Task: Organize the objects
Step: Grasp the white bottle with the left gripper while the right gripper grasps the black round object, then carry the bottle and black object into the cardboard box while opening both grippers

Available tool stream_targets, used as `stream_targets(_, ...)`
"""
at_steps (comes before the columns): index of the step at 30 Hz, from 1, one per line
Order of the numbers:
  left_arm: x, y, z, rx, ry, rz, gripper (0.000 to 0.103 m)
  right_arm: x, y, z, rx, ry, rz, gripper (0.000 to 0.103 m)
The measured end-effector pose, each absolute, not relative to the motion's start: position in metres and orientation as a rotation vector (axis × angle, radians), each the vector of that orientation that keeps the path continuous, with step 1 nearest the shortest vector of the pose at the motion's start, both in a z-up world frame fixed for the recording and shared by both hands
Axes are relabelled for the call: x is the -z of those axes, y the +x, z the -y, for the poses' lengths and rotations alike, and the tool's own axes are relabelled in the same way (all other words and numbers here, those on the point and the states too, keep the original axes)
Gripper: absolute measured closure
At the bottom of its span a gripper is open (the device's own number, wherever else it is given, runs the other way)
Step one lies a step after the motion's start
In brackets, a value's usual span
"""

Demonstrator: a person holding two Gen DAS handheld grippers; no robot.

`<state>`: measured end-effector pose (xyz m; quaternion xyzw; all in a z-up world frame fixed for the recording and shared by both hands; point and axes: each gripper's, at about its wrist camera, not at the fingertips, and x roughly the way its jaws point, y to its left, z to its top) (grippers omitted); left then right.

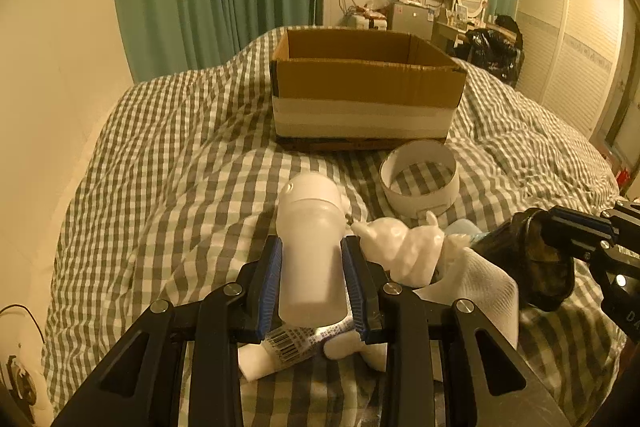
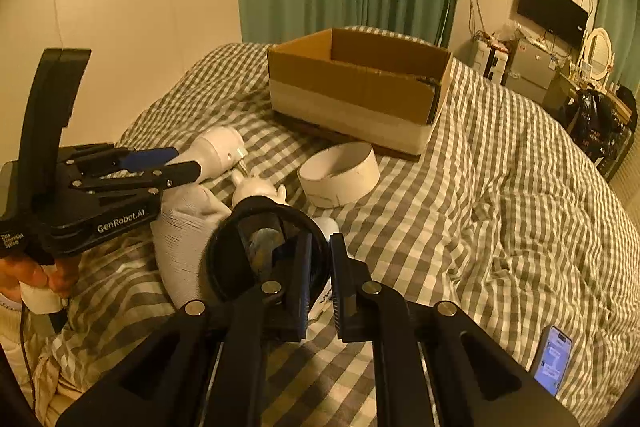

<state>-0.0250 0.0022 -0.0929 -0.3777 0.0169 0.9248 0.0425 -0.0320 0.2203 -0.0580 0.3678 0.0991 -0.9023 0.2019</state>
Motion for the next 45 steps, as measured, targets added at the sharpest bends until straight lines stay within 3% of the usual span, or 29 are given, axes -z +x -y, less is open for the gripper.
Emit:
stream_targets(10,0.038,-0.028,-0.002,-2.890,-0.999,-0.067,0.074,0.019,-0.037,-0.220,2.578,0.918,-0.350,0.095)
stream_targets(11,0.032,-0.030,-0.001,-2.894,-0.984,-0.065,0.077,0.013,-0.040,-0.220,2.584,0.901,-0.360,0.095)
stream_targets(12,0.026,-0.032,-0.001,-2.895,-0.971,-0.062,0.094,0.006,-0.042,-0.219,2.593,0.881,-0.369,0.095)
stream_targets(13,0.020,-0.034,0.000,-2.891,-0.962,-0.055,0.103,0.001,-0.045,-0.218,2.597,0.870,-0.377,0.095)
stream_targets(22,-0.011,-0.070,-0.003,-2.860,-0.913,-0.116,0.103,-0.035,-0.093,-0.210,2.617,0.810,-0.376,0.095)
stream_targets(25,0.008,-0.081,-0.006,-2.834,-0.976,-0.133,0.096,-0.030,-0.105,-0.210,2.594,0.827,-0.364,0.095)
stream_targets(27,0.030,-0.094,-0.009,-2.815,-1.054,-0.148,0.079,-0.021,-0.113,-0.210,2.579,0.850,-0.357,0.095)
stream_targets(29,0.051,-0.106,-0.013,-2.813,-1.133,-0.176,0.043,-0.011,-0.124,-0.211,2.561,0.887,-0.353,0.095)
stream_targets(30,0.062,-0.111,-0.014,-2.800,-1.163,-0.174,0.039,-0.008,-0.129,-0.212,2.557,0.898,-0.353,0.094)
stream_targets(37,0.120,-0.130,-0.027,-2.618,-1.353,-0.119,0.037,0.005,-0.157,-0.221,2.543,0.951,-0.350,0.094)
stream_targets(39,0.120,-0.132,-0.031,-2.608,-1.346,-0.149,0.048,0.006,-0.162,-0.225,2.544,0.955,-0.345,0.094)
stream_targets(40,0.120,-0.133,-0.031,-2.586,-1.354,-0.137,0.059,0.006,-0.165,-0.227,2.543,0.958,-0.340,0.094)
stream_targets(45,0.103,-0.130,-0.034,-2.595,-1.333,-0.177,0.059,0.009,-0.174,-0.231,2.541,0.964,-0.324,0.094)
